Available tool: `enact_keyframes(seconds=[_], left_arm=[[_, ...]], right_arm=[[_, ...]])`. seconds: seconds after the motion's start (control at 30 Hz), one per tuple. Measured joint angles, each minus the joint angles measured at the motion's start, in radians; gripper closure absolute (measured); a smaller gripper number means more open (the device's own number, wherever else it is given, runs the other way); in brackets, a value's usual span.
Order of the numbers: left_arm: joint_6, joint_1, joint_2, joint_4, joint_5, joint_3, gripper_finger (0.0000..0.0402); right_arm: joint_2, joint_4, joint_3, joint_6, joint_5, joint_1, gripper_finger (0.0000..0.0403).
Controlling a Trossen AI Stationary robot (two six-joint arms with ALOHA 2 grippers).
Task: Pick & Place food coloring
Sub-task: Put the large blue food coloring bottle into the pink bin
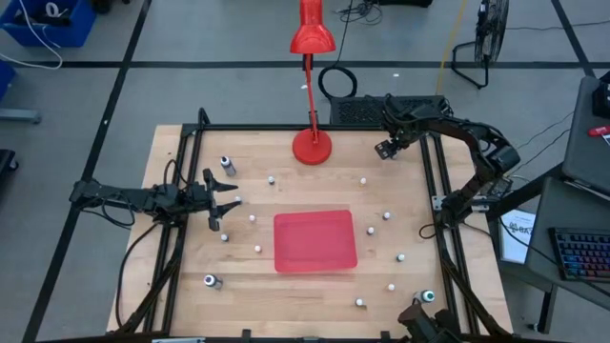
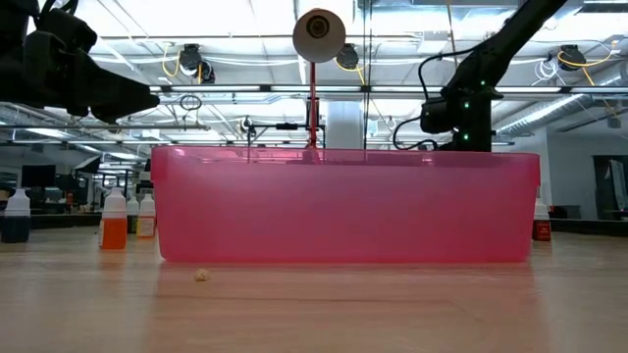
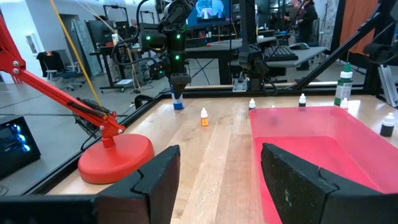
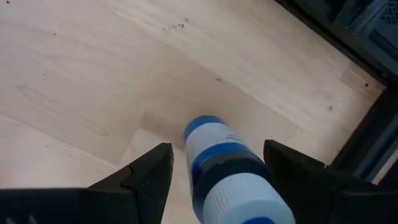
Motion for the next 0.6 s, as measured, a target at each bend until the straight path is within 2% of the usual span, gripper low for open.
enact_keyframes(seconds=[0.23,0.37,0.5,0.6], left_arm=[[0.0,0.0,0.0,0.0,0.0,0.0,0.0176],[0.0,0.0,0.0,0.0,0.0,0.0,0.0176],[0.0,0.0,0.0,0.0,0.0,0.0,0.0176],[0.0,0.0,0.0,0.0,0.0,0.0,0.0176]], right_arm=[[0.001,-0.022,0.001,0.0,0.005,0.0,0.0173],[0.001,-0.043,0.001,-0.017,0.047,-0.001,0.0213],[0.0,-0.044,0.001,-0.054,0.055,0.003,0.028],[-0.023,-0.055,-0.002,-0.081,0.06,0.028,0.028]])
